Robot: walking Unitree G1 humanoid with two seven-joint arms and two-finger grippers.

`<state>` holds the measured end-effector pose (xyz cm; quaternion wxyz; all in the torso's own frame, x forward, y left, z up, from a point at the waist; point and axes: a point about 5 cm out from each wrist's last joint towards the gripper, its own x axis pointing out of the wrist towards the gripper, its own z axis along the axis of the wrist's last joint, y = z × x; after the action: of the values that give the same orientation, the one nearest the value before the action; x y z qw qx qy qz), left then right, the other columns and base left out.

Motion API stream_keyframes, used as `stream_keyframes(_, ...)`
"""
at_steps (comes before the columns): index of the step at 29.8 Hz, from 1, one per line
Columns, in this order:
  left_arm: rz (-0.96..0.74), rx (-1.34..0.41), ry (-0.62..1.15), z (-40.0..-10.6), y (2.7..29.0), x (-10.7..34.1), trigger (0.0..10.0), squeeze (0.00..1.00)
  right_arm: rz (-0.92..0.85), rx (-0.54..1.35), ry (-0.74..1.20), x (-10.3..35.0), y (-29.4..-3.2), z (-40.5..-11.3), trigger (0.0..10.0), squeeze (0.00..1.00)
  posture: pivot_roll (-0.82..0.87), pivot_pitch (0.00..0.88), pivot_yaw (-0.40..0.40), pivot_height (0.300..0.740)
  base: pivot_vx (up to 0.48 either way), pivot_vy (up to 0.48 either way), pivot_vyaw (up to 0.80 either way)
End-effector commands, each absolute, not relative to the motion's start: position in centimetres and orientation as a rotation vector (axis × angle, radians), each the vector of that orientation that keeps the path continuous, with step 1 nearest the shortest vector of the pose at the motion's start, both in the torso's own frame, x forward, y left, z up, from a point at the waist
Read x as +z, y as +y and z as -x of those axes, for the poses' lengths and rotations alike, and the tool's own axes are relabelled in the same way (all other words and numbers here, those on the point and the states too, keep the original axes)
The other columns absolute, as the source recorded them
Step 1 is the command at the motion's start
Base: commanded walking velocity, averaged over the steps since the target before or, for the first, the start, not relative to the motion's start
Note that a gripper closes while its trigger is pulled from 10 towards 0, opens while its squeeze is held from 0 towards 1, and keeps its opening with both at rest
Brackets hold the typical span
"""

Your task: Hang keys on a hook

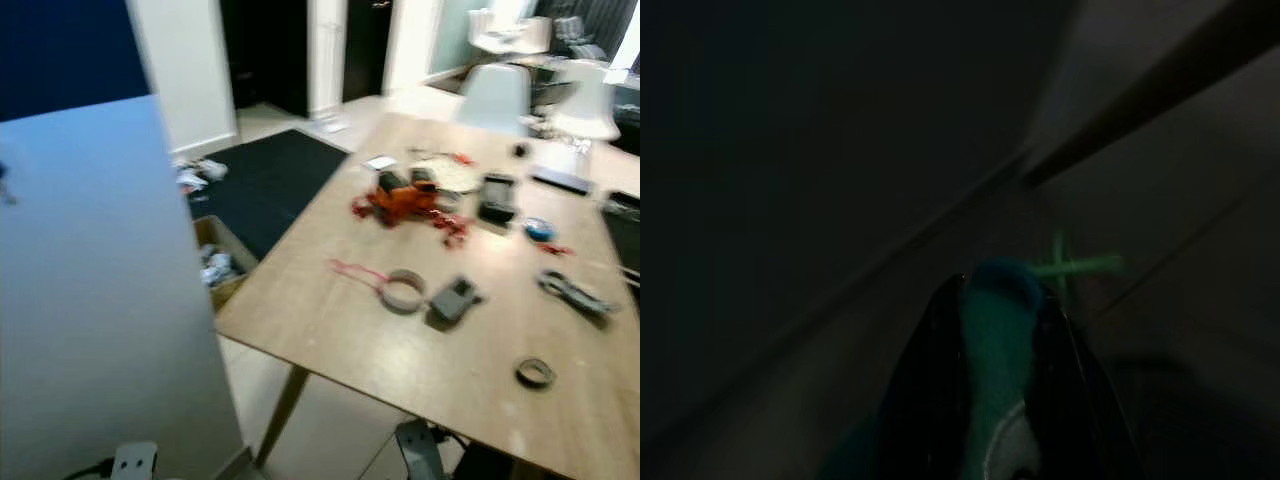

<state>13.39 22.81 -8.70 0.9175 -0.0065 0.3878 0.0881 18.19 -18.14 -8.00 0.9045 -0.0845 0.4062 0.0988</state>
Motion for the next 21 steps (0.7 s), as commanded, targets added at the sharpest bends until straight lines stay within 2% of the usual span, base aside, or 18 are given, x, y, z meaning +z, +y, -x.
stream_keyframes(1,0.007,0.170,0.796,-13.65,22.47,-8.70,10.0,0.00,0.185,0.218,0.848,-8.11,-18.04,-18.02,10.0,0.00,0.08,0.032,-0.069,0.740,0.000,0.000,0.80)
stream_keyframes(21,-0.061,0.158,0.838,-13.34,22.28,-8.97,10.0,0.00,0.196,0.245,0.849,-8.16,-17.54,-18.01,10.0,0.00,0.08,0.036,-0.069,0.740,0.000,0.000,0.80)
